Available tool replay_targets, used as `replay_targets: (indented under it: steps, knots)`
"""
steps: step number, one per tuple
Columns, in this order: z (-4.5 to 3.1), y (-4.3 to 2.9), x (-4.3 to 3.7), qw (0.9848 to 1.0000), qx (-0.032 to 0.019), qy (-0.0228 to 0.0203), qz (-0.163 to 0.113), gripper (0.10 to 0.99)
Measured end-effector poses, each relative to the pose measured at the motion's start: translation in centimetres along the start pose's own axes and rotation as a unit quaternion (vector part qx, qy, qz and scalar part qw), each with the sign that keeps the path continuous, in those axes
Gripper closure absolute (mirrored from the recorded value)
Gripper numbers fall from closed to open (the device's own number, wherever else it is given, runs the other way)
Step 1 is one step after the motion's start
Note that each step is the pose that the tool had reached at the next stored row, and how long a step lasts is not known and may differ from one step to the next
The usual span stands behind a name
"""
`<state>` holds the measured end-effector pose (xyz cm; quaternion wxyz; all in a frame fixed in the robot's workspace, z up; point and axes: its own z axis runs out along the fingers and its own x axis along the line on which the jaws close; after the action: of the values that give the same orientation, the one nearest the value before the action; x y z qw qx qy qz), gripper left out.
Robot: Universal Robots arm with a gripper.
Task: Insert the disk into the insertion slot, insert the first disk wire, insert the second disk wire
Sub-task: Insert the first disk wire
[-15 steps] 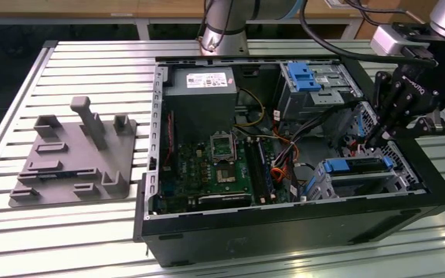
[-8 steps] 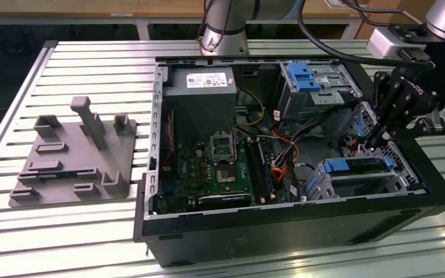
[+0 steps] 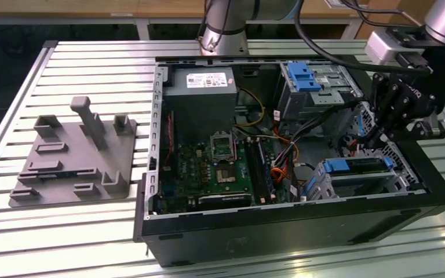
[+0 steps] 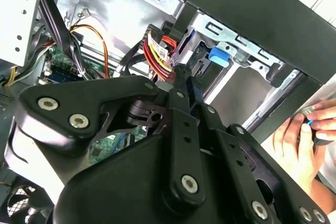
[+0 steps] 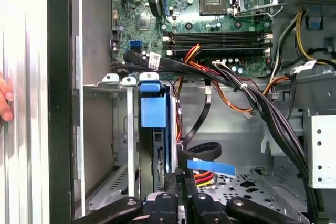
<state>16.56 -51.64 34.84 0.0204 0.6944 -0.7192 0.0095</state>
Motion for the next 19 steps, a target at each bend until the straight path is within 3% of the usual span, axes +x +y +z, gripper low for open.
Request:
replay_targets:
  steps: [2,5,12,19]
  knots:
    - [0.0,0.0,0.07,1.0,0.0025,-0.0028,-0.002,0.922]
    - [0.0,-0.01,0.25,1.0,0.0056,-0.0036,-0.007,0.922]
    - [0.17,-0.05,1.37,0.9999,0.0057,-0.0052,-0.011,0.922]
    - [0.3,-0.05,1.38,0.9999,0.0058,-0.0059,-0.013,0.922]
